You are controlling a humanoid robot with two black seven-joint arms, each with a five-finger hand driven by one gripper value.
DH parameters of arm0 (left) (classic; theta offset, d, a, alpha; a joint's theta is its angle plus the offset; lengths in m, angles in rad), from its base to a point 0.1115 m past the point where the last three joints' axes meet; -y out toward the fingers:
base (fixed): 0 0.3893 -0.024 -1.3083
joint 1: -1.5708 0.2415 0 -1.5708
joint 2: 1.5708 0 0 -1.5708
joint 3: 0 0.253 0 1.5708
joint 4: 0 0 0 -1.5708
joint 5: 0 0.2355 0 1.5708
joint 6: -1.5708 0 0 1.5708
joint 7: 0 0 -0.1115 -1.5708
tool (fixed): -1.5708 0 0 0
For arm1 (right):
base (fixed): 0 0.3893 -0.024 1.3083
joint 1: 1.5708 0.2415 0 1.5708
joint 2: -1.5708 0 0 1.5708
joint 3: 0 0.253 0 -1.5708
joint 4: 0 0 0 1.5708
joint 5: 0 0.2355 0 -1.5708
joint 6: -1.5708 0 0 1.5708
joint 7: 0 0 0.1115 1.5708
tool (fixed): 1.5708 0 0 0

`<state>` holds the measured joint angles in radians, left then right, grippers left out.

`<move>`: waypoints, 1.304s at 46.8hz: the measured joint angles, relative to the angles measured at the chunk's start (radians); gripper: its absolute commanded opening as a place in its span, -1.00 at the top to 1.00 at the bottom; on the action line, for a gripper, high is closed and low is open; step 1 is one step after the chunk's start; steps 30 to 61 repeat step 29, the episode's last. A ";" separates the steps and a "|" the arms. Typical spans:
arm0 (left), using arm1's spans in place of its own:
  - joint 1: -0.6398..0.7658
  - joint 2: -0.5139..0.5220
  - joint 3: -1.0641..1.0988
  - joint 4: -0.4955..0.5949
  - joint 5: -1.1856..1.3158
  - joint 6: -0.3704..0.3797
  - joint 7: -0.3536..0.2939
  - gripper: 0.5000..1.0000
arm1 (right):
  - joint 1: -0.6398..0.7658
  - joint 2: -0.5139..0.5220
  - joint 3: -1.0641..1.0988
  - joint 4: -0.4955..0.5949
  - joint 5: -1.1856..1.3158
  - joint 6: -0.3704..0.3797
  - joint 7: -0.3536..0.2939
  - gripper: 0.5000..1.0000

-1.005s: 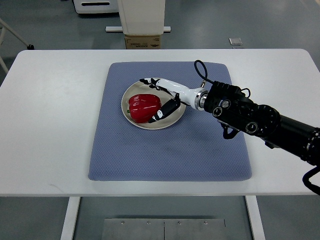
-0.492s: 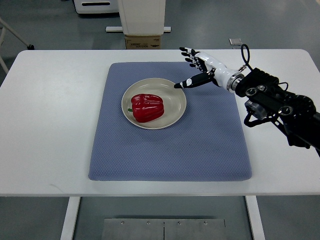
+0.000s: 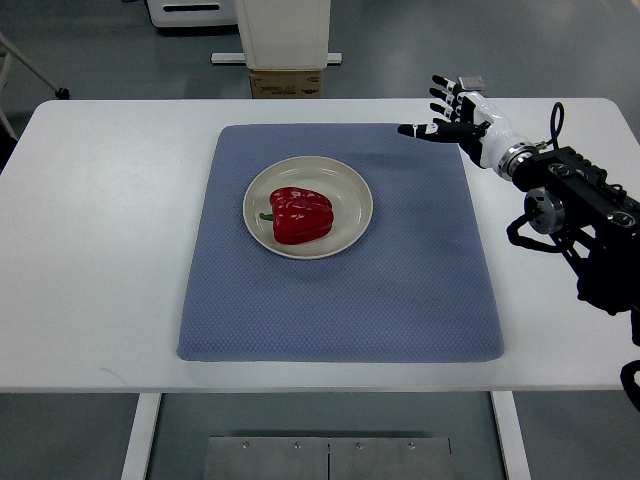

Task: Place red pepper on plate with right hand

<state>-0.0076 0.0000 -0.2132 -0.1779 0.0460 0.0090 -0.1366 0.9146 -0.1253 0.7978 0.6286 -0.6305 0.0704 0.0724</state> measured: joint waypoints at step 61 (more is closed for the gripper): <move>0.000 0.000 0.000 0.000 0.000 0.000 0.000 -1.00 | -0.067 0.098 0.268 -0.111 0.063 -0.001 0.008 -1.00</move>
